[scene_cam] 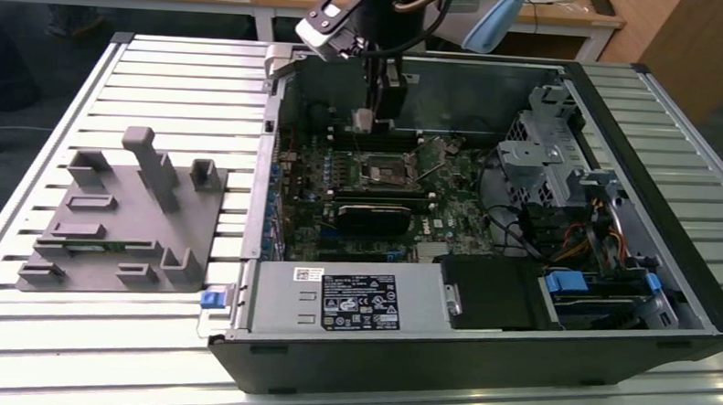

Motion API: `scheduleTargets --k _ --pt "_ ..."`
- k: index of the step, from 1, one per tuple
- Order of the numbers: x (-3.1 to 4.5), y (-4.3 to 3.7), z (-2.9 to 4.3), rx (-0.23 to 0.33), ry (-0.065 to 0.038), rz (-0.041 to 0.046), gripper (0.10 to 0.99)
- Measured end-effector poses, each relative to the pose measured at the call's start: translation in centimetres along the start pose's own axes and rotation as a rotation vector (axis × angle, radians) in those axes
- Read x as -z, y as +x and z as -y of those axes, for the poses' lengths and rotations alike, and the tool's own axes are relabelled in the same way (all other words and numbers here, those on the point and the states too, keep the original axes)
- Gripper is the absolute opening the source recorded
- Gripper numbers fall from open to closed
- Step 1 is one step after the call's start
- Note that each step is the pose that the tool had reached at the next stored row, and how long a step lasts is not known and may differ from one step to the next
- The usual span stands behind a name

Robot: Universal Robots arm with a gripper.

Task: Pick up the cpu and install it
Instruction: 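Place the cpu into insertion slot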

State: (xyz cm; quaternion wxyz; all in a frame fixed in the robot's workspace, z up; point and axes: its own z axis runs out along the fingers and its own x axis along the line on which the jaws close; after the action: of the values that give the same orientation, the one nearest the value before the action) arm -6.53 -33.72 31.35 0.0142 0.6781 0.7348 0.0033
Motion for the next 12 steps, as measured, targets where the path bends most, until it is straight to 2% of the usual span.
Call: scheduleTargets --k 8,12 --pt "-0.42 0.17 -0.17 -0.005 0.0 0.0002 0.529" --pt "-0.87 0.54 -0.45 -0.008 0.0 0.0003 0.529"
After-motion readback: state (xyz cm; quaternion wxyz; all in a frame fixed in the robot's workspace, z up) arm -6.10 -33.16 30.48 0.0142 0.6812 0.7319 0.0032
